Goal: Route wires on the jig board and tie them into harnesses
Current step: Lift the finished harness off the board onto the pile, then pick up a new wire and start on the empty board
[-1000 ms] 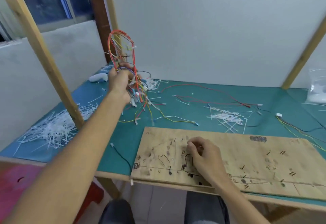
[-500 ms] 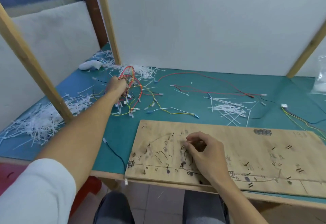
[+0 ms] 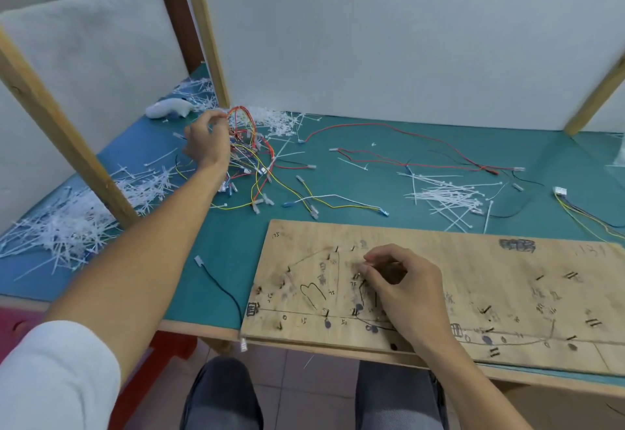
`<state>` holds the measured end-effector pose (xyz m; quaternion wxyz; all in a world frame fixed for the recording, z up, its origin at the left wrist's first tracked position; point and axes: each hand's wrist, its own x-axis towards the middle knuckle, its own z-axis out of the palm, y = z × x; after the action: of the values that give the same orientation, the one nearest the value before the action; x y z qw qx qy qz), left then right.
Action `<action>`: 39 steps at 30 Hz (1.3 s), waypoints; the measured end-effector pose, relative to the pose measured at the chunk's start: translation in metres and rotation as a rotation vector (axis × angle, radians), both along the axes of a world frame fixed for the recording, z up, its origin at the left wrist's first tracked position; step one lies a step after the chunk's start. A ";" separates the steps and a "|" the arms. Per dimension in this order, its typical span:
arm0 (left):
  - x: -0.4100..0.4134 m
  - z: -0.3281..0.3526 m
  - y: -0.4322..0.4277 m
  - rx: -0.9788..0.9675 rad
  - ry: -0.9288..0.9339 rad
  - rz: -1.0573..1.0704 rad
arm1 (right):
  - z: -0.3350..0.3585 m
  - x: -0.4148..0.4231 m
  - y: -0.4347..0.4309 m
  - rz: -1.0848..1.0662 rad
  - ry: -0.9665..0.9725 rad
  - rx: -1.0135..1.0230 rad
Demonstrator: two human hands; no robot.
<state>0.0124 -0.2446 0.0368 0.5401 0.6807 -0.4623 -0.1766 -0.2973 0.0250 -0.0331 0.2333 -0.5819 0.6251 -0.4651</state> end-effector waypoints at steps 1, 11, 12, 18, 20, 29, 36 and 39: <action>-0.004 0.001 0.003 -0.070 -0.196 -0.022 | 0.000 0.000 0.000 0.000 -0.004 0.002; -0.052 0.004 0.031 0.137 -1.586 -0.894 | 0.004 0.002 0.001 0.015 -0.019 -0.002; -0.052 0.004 0.031 0.156 -1.591 -0.859 | 0.004 0.002 0.002 0.016 -0.023 0.002; -0.051 0.011 0.064 -0.123 -1.247 -0.605 | 0.006 0.002 0.003 0.016 -0.043 0.020; -0.051 0.021 0.095 -0.255 -1.083 -0.531 | 0.008 0.002 0.003 0.011 -0.055 0.024; -0.006 -0.029 0.271 0.397 -0.944 -0.146 | 0.015 0.004 0.004 -0.005 -0.094 0.019; -0.017 -0.029 0.279 0.460 -0.921 -0.182 | 0.016 0.004 0.004 -0.002 -0.104 0.037; -0.022 -0.022 0.278 0.490 -0.906 -0.161 | 0.015 0.003 0.004 -0.004 -0.107 0.041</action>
<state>-0.0092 0.0333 0.0147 0.0954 0.7576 -0.6456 -0.0084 -0.2938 0.0290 -0.0177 0.2772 -0.5500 0.6224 -0.4830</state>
